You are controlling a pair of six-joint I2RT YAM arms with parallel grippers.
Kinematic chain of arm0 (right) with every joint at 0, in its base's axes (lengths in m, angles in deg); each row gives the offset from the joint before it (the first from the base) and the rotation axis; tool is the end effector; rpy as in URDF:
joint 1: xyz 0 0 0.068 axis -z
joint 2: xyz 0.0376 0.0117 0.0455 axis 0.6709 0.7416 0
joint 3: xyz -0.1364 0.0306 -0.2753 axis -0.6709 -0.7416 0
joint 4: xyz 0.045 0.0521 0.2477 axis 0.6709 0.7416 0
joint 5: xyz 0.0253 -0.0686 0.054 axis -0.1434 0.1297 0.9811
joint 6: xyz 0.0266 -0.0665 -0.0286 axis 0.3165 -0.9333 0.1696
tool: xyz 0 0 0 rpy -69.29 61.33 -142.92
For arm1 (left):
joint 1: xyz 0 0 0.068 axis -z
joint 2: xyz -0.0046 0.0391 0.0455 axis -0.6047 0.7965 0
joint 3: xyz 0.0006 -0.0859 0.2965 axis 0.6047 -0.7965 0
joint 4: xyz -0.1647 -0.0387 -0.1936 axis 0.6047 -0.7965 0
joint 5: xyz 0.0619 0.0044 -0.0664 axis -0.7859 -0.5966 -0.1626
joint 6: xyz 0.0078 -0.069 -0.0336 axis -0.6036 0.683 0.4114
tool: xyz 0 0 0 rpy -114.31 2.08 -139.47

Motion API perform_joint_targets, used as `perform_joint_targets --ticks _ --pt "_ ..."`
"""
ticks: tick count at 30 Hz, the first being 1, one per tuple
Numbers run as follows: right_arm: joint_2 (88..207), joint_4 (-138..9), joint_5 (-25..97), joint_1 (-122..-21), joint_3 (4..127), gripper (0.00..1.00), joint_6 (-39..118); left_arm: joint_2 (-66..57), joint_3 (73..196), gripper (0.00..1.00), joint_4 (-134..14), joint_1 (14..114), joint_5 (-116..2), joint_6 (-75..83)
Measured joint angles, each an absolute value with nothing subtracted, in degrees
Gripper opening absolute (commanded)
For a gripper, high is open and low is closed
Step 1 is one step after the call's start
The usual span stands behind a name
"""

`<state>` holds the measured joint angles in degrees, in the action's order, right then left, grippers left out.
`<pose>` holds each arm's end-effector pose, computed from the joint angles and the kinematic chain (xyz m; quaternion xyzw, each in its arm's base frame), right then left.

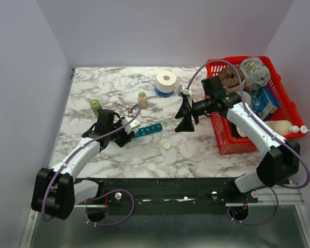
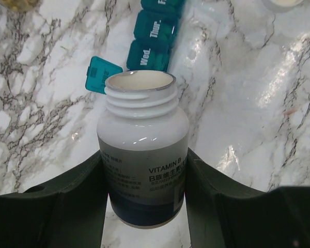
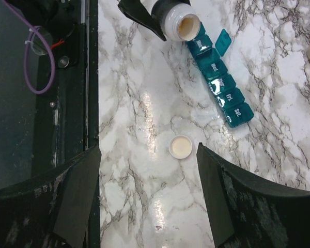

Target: Sort the pills into containers

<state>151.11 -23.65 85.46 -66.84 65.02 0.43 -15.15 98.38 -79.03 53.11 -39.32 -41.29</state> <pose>0.2580 0.1792 0.3460 -0.5332 0.6553 0.4290 0.3197 0.2077 -0.0891 0.2259 0.4527 0.7867 -0.1516 0.3913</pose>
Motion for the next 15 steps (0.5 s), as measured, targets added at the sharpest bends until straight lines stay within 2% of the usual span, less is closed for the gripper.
perform_joint_targets --ticks 15 --pt "151.2 -23.6 86.0 -66.0 64.8 0.84 0.3 -9.0 101.2 0.0 -84.3 55.9 -47.3 -43.4"
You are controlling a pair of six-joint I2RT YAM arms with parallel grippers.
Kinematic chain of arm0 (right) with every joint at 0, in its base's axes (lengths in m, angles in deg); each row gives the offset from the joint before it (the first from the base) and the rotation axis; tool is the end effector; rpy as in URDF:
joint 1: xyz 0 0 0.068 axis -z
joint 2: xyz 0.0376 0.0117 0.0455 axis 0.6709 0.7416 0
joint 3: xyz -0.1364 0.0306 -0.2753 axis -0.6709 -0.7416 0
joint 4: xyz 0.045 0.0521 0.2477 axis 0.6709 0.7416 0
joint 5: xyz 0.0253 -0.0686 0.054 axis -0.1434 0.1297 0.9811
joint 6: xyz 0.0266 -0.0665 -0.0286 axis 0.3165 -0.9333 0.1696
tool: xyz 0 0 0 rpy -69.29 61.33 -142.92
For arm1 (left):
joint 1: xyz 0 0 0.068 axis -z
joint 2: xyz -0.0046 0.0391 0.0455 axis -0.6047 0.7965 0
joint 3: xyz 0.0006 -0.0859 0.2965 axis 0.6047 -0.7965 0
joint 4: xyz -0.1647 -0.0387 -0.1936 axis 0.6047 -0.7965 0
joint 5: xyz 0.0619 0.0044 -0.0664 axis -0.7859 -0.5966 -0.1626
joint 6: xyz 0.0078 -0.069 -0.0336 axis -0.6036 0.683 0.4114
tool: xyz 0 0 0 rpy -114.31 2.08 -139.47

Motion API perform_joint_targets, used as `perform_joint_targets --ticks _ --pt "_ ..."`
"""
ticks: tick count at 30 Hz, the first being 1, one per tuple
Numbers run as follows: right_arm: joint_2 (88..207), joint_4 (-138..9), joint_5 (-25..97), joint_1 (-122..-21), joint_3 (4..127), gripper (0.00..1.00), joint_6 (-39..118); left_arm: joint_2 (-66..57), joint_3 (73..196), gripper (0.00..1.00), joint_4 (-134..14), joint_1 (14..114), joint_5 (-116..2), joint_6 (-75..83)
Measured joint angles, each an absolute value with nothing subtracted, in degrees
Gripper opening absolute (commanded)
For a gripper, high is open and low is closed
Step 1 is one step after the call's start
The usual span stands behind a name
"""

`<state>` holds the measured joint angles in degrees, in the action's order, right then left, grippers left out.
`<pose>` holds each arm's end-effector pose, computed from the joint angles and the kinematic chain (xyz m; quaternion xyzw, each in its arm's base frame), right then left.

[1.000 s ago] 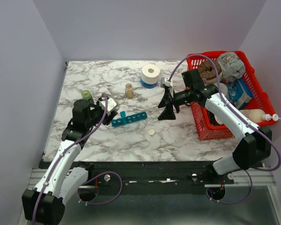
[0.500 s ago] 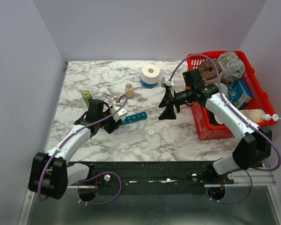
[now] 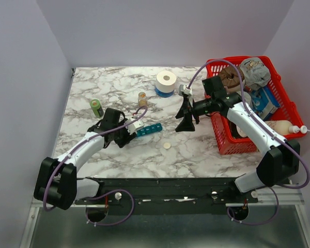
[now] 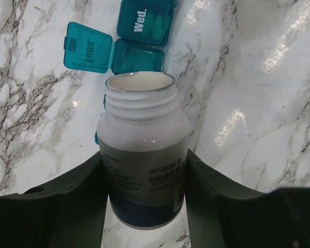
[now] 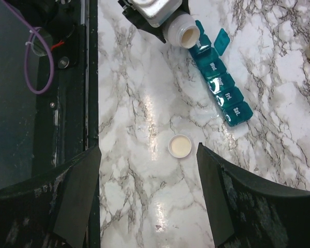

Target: Sort the pills into containers

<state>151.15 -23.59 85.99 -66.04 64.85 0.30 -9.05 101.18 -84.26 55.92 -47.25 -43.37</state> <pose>0.2600 0.1757 0.3452 -0.5289 0.6570 0.4308 0.3208 0.2174 -0.0952 0.2088 0.4704 0.8164 -0.1049 0.3182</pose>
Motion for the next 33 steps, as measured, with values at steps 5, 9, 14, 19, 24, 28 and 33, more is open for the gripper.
perform_joint_targets --ticks 5,9,14,19,24,28,33 --pt "151.5 -23.4 86.2 -66.0 64.8 0.84 -0.1 -8.0 103.3 0.0 -86.2 56.8 -50.2 -43.5" --pt "152.0 -22.8 86.4 -66.0 64.8 0.83 -0.3 -6.3 104.7 0.0 -88.4 58.2 -52.6 -43.5" --pt "152.4 -22.1 86.6 -66.0 64.8 0.83 -0.6 -3.2 107.0 0.0 -91.3 60.1 -55.2 -43.3" --pt "152.6 -21.9 87.0 -66.0 64.9 0.83 -0.7 -1.6 109.3 0.0 -93.2 60.8 -57.3 -42.5" --pt "152.9 -21.8 87.1 -66.0 64.9 0.83 -1.1 0.9 111.7 0.0 -94.6 61.6 -59.1 -41.8" --pt "152.9 -21.7 87.1 -66.0 64.9 0.83 -1.2 2.4 112.7 0.0 -95.6 62.0 -60.1 -41.3" --pt "152.9 -21.5 87.6 -65.6 64.9 0.83 -1.5 3.2 113.3 0.0 -96.9 62.4 -61.0 -41.1"
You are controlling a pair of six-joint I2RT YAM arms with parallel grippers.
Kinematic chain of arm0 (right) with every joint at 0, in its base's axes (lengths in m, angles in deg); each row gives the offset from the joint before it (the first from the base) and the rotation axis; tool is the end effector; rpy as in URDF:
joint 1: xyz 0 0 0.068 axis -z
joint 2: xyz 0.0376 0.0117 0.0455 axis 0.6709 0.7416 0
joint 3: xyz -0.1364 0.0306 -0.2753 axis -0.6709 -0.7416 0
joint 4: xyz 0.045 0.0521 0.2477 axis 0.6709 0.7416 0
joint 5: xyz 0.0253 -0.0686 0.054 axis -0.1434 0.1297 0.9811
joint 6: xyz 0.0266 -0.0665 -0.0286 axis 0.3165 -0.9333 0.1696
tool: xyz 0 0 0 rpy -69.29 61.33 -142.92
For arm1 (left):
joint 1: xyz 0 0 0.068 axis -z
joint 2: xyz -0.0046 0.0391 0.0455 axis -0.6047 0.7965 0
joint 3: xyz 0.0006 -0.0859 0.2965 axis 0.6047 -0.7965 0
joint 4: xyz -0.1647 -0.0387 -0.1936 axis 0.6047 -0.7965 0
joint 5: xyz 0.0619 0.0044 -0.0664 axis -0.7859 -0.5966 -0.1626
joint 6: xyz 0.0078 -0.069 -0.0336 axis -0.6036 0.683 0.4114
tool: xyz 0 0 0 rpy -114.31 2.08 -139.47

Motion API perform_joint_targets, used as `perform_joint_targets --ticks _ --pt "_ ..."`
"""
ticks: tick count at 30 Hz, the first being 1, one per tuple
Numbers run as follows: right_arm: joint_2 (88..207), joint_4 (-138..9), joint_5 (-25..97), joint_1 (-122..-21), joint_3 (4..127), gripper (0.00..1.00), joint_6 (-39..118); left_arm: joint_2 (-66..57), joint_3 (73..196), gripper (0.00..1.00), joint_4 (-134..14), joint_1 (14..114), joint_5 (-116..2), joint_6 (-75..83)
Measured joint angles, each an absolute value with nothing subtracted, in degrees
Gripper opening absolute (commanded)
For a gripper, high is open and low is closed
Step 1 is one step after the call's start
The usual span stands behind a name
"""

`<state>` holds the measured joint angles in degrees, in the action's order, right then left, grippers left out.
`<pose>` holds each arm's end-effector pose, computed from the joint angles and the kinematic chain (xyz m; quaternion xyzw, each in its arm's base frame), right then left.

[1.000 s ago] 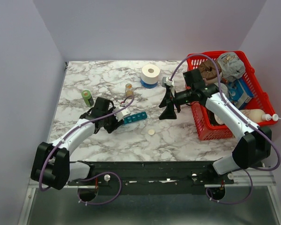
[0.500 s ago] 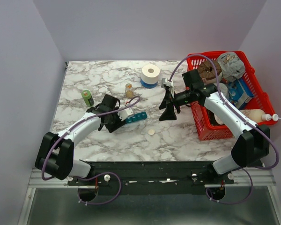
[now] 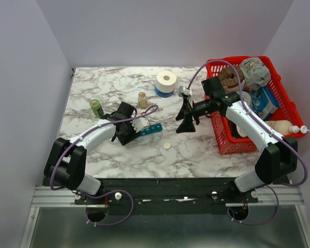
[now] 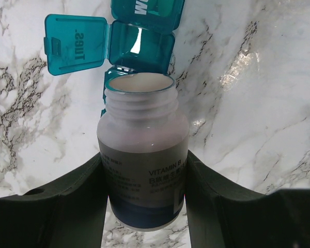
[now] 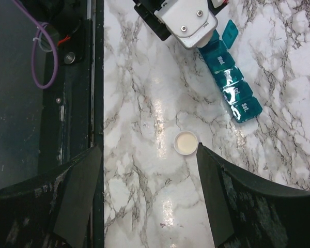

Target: Sort the pills into containers

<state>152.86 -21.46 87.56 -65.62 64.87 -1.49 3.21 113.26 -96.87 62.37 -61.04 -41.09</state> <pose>0.2633 0.1757 0.3354 -0.5279 0.6587 0.4436 0.3010 0.2454 -0.1208 0.2048 0.4835 0.8525 -0.0234 0.1974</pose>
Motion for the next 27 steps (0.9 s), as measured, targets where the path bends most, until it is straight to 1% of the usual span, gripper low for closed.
perform_joint_targets --ticks 27 --pt "154.1 -19.1 88.9 -64.7 64.9 0.83 -2.1 9.3 120.2 0.0 -102.9 64.8 -66.7 -39.6"
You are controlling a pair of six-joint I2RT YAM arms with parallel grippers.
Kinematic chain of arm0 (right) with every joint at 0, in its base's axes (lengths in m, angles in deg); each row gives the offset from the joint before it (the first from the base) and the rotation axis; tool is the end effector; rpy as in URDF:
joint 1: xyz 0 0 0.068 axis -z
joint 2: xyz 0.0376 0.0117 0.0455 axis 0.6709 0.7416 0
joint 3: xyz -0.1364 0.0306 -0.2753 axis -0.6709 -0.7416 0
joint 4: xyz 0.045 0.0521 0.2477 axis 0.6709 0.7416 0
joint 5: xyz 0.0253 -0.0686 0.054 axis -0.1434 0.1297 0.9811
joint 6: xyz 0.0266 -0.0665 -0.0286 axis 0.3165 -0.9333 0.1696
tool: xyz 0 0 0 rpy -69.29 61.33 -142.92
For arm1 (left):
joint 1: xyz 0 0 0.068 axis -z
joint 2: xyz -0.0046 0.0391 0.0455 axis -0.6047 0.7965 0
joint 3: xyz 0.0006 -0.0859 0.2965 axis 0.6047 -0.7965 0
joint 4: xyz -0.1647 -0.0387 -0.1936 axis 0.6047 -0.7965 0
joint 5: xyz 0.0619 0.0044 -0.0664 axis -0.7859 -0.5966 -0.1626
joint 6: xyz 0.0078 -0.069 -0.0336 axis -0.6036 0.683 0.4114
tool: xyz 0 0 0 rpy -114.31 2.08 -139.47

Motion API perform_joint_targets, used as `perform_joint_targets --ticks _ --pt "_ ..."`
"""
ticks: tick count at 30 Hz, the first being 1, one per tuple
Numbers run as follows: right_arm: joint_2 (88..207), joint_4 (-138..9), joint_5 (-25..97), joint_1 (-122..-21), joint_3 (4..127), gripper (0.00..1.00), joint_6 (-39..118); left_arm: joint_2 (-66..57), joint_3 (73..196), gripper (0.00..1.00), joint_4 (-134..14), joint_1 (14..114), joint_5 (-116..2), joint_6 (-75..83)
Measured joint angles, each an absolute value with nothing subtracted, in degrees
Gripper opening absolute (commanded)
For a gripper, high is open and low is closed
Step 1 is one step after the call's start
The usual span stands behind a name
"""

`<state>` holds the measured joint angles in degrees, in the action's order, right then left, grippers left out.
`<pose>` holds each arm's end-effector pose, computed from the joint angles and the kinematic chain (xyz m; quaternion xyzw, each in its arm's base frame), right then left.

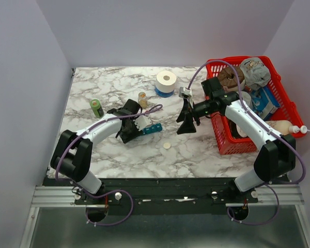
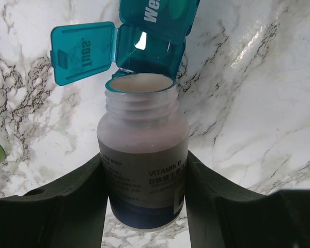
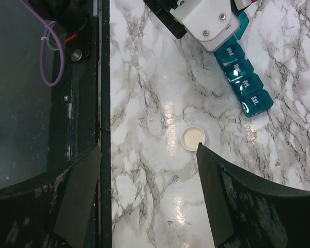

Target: Sort the pills into containers

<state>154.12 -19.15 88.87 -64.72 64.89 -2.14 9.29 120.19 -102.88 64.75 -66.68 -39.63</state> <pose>0.2662 0.1724 0.3279 -0.5170 0.6675 0.4562 0.2811 0.2620 -0.1350 0.2058 0.4866 0.8604 0.0168 0.1506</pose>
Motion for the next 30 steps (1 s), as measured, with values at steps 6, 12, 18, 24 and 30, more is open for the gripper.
perform_joint_targets --ticks 6,12,18,24,30 --pt "154.4 -18.9 89.3 -64.5 65.0 0.83 -2.2 10.4 121.4 0.0 -104.6 65.4 -67.8 -39.5" --pt "154.4 -18.8 89.6 -64.5 65.2 0.83 -2.5 11.2 123.6 0.0 -105.7 66.1 -68.8 -39.1" --pt "154.6 -18.7 89.7 -64.2 65.3 0.83 -2.7 12.3 125.2 0.0 -107.4 67.2 -69.9 -38.5" --pt "154.6 -18.6 89.7 -64.0 65.3 0.83 -3.0 13.1 125.7 0.0 -108.7 67.7 -70.9 -38.3" --pt "154.6 -18.6 89.7 -63.8 65.3 0.83 -3.1 14.6 126.1 0.0 -109.6 68.0 -72.3 -37.9"
